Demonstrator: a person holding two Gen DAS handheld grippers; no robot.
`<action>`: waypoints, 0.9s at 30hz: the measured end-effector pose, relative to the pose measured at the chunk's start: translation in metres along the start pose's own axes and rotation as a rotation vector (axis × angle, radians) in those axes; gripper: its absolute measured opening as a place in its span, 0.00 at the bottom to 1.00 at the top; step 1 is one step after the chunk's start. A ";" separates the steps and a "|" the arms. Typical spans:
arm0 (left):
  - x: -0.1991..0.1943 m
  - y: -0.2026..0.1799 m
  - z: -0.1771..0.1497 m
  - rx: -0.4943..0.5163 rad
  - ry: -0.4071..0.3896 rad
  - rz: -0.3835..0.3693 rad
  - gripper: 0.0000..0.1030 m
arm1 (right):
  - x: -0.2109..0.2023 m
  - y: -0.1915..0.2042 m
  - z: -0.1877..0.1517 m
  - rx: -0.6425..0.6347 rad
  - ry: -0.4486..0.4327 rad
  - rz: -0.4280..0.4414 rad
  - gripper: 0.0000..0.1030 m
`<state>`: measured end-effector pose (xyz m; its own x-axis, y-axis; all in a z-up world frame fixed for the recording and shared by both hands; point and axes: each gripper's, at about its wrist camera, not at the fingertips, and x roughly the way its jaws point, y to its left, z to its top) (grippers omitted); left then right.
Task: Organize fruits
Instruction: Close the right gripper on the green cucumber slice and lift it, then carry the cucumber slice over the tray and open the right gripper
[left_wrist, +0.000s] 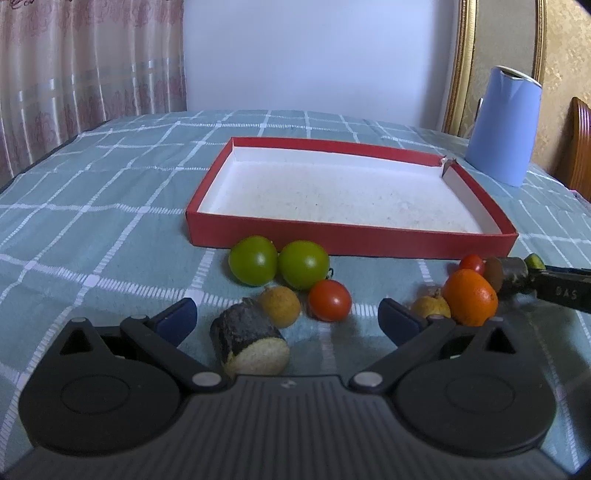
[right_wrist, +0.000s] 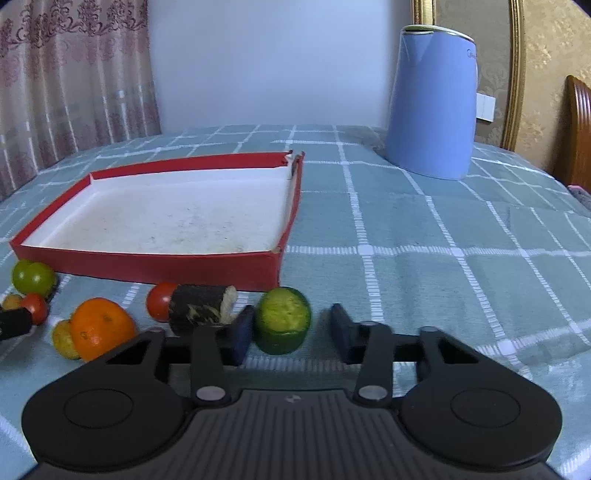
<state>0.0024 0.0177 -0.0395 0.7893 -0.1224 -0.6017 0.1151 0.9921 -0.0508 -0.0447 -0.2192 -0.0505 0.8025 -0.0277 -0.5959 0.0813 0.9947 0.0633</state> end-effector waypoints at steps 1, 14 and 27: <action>0.001 0.002 0.001 -0.004 0.003 -0.001 1.00 | -0.001 0.001 0.000 0.005 -0.006 -0.005 0.29; 0.008 0.003 -0.001 -0.009 0.019 0.006 1.00 | -0.024 0.011 0.026 -0.027 -0.146 -0.016 0.29; 0.009 0.003 -0.001 -0.006 0.022 0.002 1.00 | 0.020 0.038 0.063 -0.098 -0.119 0.009 0.29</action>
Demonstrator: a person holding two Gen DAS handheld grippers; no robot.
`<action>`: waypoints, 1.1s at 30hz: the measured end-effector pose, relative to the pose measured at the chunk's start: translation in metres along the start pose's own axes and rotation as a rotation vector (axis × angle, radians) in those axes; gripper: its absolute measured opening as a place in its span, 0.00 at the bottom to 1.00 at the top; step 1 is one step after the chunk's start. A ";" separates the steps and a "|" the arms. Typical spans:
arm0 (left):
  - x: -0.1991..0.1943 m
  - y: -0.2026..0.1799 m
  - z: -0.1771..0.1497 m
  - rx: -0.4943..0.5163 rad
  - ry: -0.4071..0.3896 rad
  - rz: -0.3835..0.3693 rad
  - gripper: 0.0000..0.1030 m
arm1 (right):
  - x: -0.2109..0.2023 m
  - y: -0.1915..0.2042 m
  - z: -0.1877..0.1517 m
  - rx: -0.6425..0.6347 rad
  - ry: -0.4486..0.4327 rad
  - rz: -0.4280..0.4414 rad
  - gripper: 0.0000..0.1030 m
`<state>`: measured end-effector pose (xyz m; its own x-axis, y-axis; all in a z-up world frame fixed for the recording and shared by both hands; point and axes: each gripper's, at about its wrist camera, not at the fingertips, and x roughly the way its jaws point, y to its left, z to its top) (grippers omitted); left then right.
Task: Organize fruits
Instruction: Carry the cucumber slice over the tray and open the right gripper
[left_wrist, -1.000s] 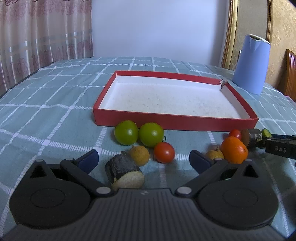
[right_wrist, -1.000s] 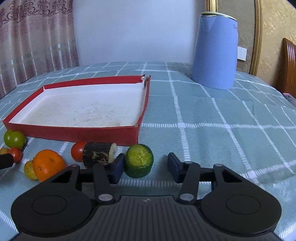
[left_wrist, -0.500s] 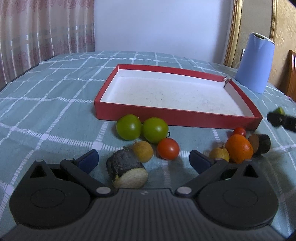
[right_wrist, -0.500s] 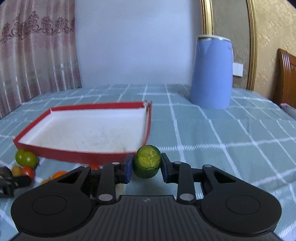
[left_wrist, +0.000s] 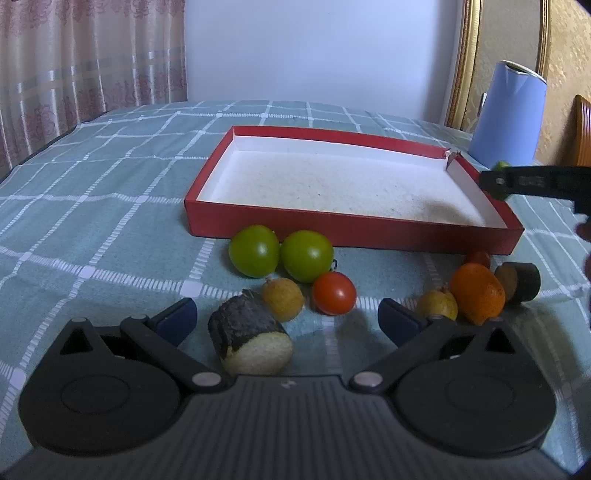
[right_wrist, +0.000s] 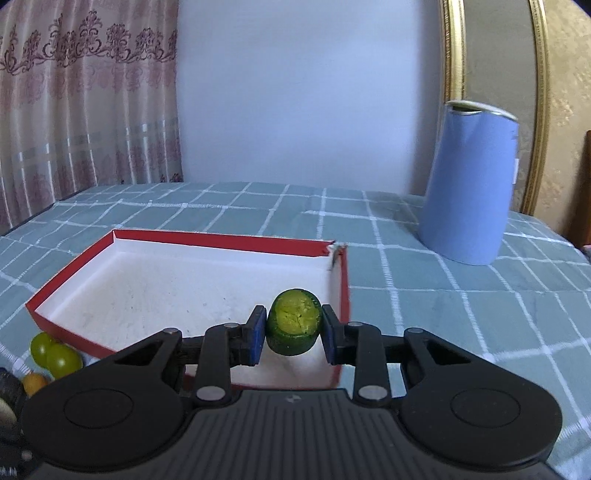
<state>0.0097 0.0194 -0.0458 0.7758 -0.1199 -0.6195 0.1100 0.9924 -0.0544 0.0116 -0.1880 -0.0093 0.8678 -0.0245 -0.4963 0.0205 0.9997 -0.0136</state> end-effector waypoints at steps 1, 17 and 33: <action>0.000 0.000 0.000 0.000 0.000 -0.001 1.00 | 0.007 0.002 0.001 -0.006 0.009 -0.002 0.29; -0.003 0.004 -0.002 -0.009 -0.009 -0.009 1.00 | 0.029 0.005 -0.002 0.016 0.065 0.029 0.73; -0.037 0.021 -0.018 0.025 -0.084 0.049 0.84 | -0.032 -0.099 -0.060 0.257 -0.009 -0.205 0.78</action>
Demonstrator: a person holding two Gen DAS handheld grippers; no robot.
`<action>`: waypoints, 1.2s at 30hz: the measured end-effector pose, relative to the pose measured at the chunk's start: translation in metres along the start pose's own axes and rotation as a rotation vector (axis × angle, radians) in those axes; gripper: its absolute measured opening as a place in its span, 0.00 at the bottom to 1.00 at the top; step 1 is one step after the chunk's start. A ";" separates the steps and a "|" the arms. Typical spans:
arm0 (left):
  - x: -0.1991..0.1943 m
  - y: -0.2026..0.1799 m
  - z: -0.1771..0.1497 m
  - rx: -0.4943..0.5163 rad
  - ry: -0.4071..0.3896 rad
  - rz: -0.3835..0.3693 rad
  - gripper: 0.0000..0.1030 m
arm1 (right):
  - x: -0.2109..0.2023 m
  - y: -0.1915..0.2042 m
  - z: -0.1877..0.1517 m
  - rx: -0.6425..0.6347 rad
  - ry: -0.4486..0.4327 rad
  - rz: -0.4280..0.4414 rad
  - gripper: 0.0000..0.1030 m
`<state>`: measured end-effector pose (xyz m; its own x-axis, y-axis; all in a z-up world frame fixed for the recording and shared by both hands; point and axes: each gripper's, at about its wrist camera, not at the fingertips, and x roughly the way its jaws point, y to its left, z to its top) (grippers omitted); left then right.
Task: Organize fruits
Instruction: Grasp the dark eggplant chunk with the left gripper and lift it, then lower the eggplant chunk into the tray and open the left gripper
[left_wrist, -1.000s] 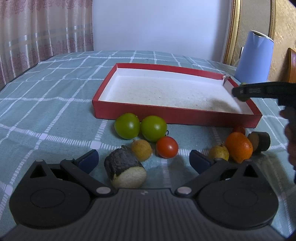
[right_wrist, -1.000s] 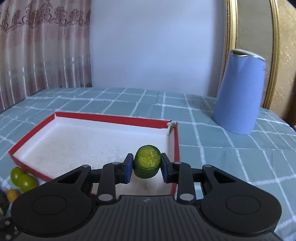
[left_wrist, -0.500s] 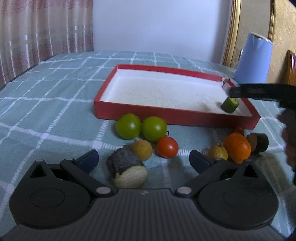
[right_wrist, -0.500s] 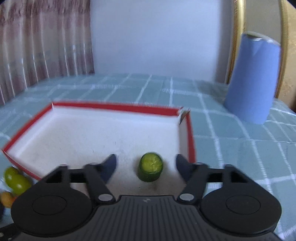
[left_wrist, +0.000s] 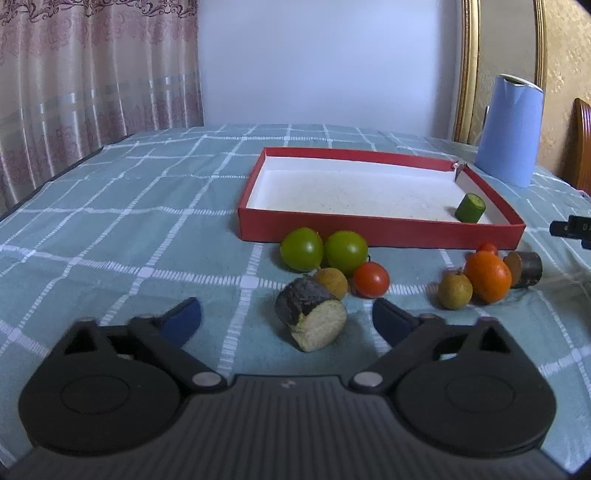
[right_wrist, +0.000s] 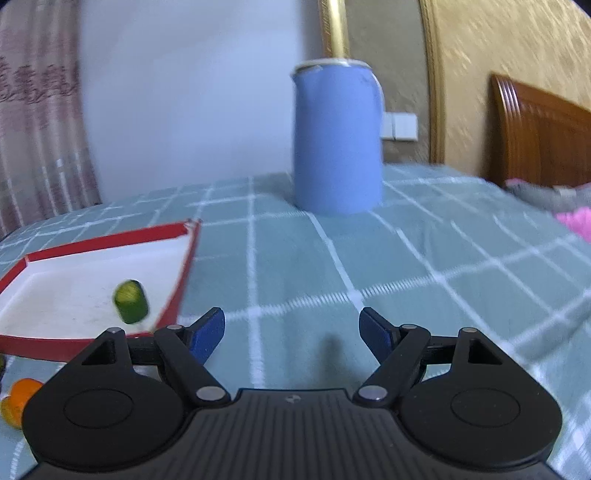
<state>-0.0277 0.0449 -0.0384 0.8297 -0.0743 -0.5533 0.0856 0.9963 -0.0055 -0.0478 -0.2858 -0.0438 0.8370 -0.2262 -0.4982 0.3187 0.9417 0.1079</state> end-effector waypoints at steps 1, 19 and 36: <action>0.001 0.001 0.001 -0.003 0.005 -0.001 0.82 | 0.002 -0.002 0.000 0.008 0.008 0.003 0.78; -0.001 0.001 0.004 -0.035 0.007 -0.060 0.36 | 0.017 -0.008 -0.001 0.047 0.104 0.022 0.81; 0.043 -0.017 0.083 0.041 -0.071 -0.059 0.36 | 0.019 -0.003 -0.001 0.025 0.115 0.013 0.84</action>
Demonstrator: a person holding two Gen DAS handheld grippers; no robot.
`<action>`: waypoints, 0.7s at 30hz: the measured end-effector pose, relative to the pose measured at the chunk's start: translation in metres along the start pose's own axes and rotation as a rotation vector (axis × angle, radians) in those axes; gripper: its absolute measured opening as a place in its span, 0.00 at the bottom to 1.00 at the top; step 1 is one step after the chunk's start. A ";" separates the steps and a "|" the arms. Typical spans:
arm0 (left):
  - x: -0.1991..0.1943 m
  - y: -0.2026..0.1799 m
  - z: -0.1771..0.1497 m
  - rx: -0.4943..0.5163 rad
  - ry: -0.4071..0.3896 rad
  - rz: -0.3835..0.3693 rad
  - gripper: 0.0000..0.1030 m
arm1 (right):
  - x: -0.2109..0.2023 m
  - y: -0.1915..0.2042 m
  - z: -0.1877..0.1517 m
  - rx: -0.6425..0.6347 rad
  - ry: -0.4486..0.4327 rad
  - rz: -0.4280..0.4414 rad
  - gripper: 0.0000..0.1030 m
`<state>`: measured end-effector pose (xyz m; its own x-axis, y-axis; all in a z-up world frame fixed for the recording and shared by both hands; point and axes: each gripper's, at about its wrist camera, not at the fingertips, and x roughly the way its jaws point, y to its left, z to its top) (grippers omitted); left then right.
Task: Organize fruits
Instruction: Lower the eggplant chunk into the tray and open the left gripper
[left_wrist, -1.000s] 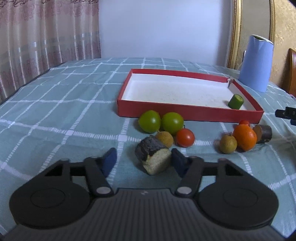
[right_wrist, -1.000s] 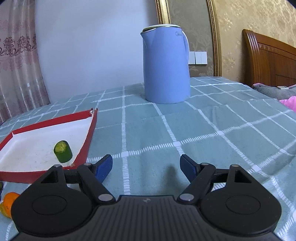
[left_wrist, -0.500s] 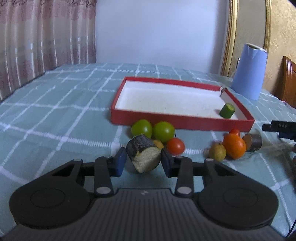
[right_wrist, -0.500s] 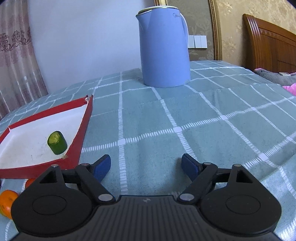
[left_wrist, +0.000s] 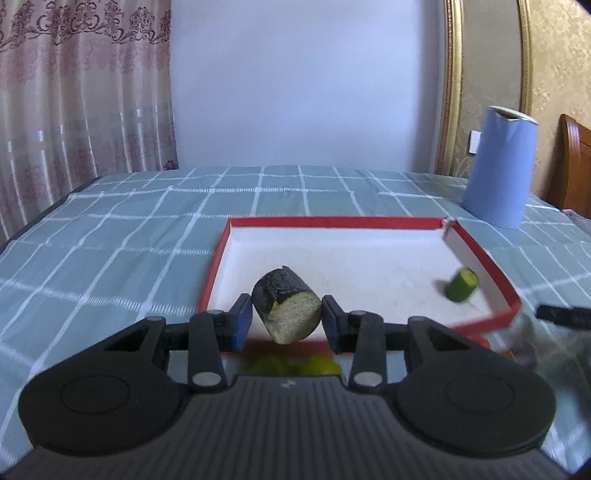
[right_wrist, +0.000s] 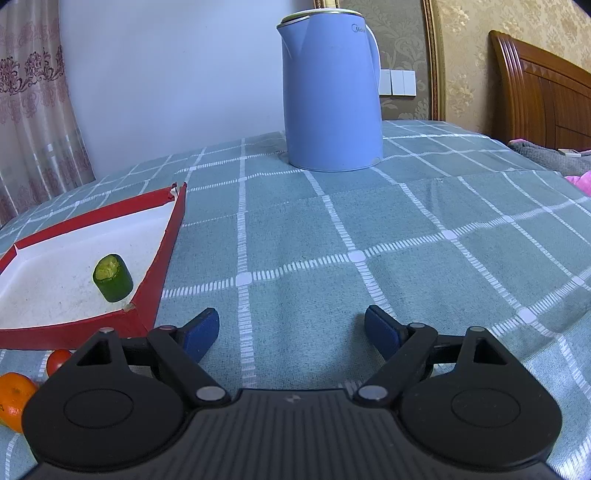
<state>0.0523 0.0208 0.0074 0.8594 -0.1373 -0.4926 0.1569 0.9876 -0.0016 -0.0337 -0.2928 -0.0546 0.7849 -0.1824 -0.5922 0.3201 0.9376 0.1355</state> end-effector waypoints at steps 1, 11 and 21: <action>0.009 -0.001 0.005 0.009 0.002 0.010 0.36 | 0.000 0.000 0.000 0.000 0.000 0.000 0.84; 0.082 -0.001 0.011 0.021 0.125 0.043 0.36 | 0.000 0.000 0.000 0.001 -0.001 0.001 0.84; 0.095 0.004 0.003 0.012 0.165 0.051 0.51 | 0.000 -0.001 0.000 -0.001 0.000 0.001 0.85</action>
<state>0.1357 0.0115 -0.0372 0.7751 -0.0720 -0.6278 0.1218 0.9919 0.0365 -0.0335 -0.2935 -0.0546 0.7849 -0.1816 -0.5924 0.3188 0.9382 0.1348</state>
